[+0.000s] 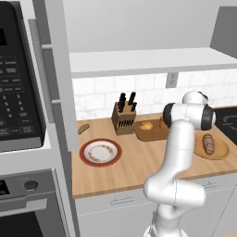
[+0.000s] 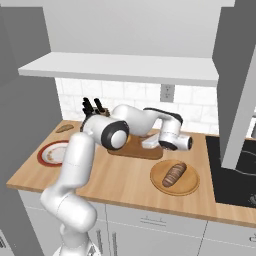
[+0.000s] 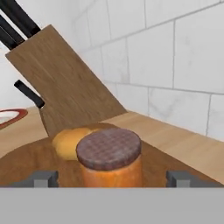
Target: From the different types of pastries on the counter, select a croissant and place it on the cutting board. Then retrieve a jar of jam from the cabinet and place it alongside the croissant on the cutting board.
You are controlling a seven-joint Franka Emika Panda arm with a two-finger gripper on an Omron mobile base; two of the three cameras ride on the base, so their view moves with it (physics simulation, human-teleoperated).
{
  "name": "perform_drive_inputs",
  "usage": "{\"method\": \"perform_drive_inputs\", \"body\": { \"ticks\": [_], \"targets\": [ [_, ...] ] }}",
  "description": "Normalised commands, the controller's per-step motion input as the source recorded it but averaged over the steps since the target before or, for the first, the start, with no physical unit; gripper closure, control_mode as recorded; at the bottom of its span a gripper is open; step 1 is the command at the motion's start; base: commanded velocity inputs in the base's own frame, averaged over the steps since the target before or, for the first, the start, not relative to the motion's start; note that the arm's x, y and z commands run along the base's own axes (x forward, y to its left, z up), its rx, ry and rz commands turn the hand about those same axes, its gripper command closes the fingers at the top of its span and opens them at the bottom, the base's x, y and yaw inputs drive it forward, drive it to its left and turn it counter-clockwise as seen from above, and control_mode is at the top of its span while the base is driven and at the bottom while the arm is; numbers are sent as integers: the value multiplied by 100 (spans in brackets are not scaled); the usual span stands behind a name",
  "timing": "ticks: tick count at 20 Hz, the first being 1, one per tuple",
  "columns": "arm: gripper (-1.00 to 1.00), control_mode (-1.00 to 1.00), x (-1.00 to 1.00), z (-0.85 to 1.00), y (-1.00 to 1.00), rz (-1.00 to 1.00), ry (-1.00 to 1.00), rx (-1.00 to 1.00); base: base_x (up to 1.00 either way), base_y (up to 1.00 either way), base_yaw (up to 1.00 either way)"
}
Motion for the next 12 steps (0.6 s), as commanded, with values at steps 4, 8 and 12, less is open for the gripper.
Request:
{"method": "perform_drive_inputs", "body": {
  "ticks": [4, 8, 12],
  "targets": [
    [-100, -100, -23, 33, -33, 0, -3, 7, 0, 0, 0],
    [-100, -100, -30, 72, -34, 0, -11, 4, 0, 0, 0],
    [-100, -100, -42, 57, -24, 0, -19, 0, 0, 0, 0]
  ]
}}
